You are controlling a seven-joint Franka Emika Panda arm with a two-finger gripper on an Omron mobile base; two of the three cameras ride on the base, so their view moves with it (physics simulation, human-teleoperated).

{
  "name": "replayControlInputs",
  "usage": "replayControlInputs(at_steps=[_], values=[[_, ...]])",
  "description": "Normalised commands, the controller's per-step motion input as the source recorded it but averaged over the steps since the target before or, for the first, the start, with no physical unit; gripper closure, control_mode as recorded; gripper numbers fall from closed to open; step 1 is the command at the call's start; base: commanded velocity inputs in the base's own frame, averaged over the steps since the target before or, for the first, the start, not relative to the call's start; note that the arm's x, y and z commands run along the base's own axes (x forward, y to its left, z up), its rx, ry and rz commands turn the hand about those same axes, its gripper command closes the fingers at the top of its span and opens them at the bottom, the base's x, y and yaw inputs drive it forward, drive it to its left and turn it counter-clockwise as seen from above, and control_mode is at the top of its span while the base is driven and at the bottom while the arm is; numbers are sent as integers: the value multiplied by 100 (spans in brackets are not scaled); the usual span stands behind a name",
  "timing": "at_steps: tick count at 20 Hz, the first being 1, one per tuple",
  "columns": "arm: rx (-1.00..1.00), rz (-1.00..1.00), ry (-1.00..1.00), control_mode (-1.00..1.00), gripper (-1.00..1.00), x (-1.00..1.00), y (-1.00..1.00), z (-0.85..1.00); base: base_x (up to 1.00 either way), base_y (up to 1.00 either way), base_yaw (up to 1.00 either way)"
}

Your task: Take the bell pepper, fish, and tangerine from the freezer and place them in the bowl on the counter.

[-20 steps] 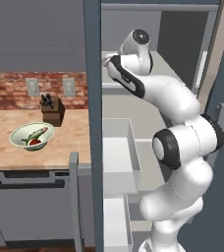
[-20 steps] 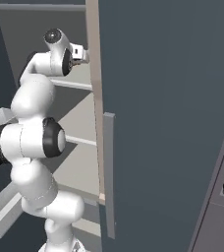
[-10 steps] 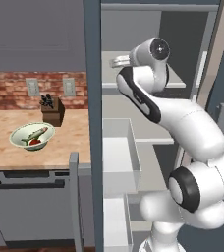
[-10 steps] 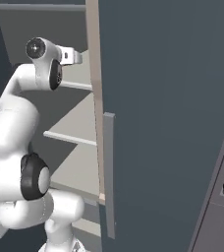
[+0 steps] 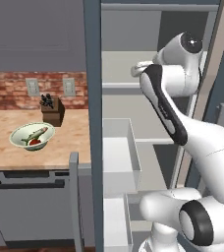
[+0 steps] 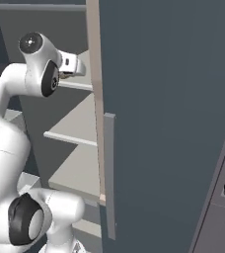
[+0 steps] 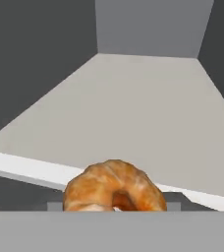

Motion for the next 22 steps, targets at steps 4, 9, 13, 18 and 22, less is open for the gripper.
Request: replayControlInputs(at_steps=[4, 9, 13, 18, 22], values=[[0, -10, 22, -100, 100, -100, -29, -65, 0, 0, 0], [0, -13, 21, 100, 100, -80, -18, -46, -20, -8, -5], [0, 0, 0, 100, 100, 0, 0, 0, -100, -37, -23], [0, 0, 0, 100, 100, 0, 0, 0, -100, -36, -22], [0, 0, 0, 100, 100, 0, 0, 0, -100, -69, -11]])
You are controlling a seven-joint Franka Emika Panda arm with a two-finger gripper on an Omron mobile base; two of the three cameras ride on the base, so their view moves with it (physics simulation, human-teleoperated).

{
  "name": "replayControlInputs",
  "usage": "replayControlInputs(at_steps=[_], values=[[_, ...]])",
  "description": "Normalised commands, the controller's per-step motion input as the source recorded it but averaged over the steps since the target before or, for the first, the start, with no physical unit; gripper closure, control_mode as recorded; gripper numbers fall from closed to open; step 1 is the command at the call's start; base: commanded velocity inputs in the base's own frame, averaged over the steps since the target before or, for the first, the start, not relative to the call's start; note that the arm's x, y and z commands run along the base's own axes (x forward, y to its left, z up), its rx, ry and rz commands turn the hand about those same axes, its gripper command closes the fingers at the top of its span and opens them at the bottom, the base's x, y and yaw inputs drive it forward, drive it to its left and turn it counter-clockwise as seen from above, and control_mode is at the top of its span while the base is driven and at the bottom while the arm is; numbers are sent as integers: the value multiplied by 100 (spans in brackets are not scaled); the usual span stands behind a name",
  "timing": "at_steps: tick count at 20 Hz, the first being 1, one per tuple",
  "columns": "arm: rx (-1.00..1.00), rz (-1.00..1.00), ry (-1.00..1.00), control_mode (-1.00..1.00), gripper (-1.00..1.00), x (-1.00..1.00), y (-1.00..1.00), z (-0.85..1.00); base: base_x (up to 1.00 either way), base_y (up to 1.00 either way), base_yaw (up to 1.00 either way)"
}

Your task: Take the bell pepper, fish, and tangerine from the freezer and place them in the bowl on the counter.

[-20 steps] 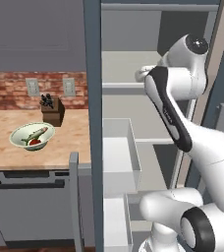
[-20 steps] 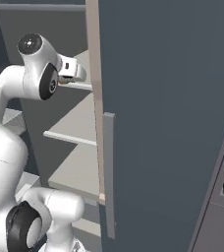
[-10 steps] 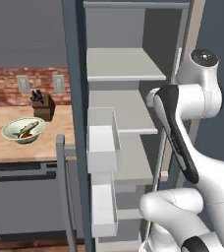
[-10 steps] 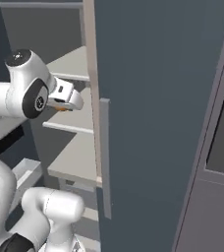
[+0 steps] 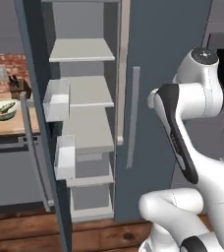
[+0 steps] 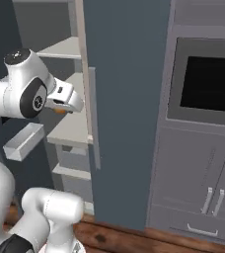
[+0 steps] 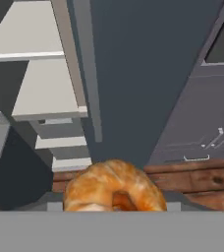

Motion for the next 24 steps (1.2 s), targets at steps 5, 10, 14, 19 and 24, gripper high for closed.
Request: replayControlInputs(at_steps=[5, 10, 14, 19, 24], values=[[0, 0, 0, 100, 100, 0, 0, 0, -75, -94, -6], [0, 0, 0, 100, 100, 0, 0, 0, -70, -53, 52], [0, 0, 0, 100, 100, 0, 0, 0, -51, 2, 87], [0, 0, 0, 100, 100, 0, 0, 0, -39, 43, 84], [0, 0, 0, 100, 100, 0, 0, 0, -20, 80, 76]])
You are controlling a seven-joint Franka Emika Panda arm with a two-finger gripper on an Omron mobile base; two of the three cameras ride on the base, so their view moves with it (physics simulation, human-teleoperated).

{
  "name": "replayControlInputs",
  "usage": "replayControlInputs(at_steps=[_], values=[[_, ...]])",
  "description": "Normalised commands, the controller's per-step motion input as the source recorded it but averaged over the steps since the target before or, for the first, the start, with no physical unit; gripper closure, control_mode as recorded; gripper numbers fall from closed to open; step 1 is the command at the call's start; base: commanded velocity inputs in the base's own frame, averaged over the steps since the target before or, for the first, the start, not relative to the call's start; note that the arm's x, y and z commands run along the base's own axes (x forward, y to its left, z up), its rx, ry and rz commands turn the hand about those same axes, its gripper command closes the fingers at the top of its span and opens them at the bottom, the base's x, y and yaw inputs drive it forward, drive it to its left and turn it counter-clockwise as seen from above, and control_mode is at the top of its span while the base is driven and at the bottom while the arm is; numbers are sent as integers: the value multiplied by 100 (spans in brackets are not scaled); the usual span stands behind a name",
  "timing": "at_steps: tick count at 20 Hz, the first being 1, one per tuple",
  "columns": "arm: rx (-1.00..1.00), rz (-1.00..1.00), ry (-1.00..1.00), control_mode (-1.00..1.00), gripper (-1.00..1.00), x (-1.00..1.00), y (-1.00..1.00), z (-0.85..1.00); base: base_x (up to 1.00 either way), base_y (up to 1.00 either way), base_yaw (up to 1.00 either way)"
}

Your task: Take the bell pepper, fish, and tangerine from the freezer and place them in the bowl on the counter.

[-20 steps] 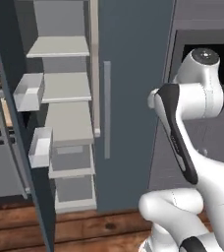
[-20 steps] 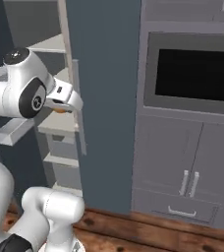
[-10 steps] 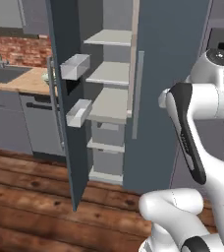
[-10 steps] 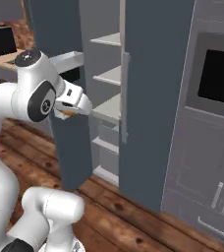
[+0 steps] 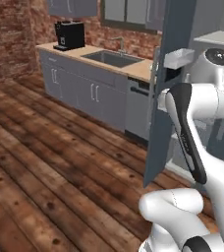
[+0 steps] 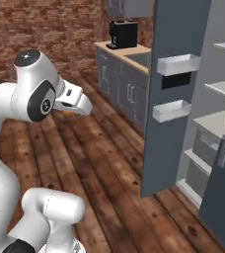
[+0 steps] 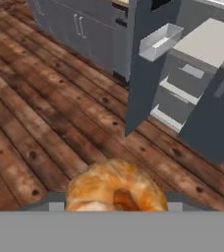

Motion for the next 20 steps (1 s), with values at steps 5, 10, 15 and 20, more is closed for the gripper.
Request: replayControlInputs(at_steps=[5, 10, 15, 20], values=[[0, 0, 0, 100, 100, 0, 0, 0, 35, 68, 57], [0, 0, 0, 100, 100, 0, 0, 0, 100, 4, 12], [0, 0, 0, 100, 100, 0, 0, 0, 100, 0, 0], [0, 0, 0, 100, 100, 0, 0, 0, 100, -21, 0]])
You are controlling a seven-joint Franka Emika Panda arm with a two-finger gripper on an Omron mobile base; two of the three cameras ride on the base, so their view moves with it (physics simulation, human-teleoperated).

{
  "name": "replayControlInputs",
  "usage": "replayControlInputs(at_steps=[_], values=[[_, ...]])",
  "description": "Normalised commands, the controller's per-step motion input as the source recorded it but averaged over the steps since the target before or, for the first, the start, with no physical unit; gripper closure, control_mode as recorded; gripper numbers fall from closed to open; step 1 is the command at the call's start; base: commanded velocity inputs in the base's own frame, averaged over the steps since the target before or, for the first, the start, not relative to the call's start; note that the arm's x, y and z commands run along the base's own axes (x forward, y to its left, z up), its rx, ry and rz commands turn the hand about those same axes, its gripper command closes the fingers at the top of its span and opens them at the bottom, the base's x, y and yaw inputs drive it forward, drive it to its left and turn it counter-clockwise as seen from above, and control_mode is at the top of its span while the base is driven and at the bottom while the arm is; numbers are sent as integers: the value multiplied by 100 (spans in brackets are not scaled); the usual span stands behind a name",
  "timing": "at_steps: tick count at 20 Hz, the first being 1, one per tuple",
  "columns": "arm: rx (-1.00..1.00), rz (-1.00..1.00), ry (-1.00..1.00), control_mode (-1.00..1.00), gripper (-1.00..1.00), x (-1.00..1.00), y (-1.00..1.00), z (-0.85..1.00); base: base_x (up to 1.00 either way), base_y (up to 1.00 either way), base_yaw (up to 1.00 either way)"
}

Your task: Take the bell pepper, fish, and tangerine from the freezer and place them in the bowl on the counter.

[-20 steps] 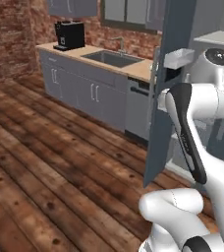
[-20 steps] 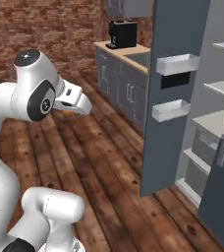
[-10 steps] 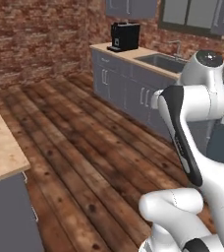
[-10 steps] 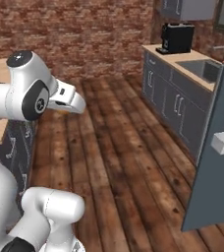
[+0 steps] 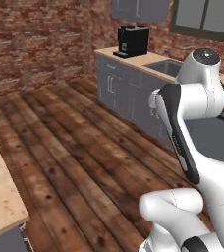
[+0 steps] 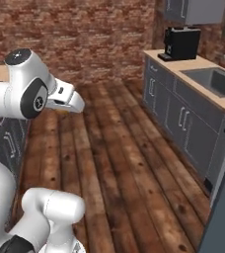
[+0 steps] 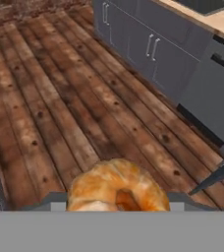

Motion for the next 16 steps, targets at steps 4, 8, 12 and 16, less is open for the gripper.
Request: replayControlInputs(at_steps=[4, 8, 12, 16], values=[[0, 0, 0, 100, 100, 0, 0, 0, 100, -65, -9], [0, 0, 0, 100, 100, 0, 0, 0, 100, -60, -16], [0, 0, 0, 100, 100, 0, 0, 0, 100, -9, -25], [0, 0, 0, 100, 100, 0, 0, 0, 100, 0, -38]])
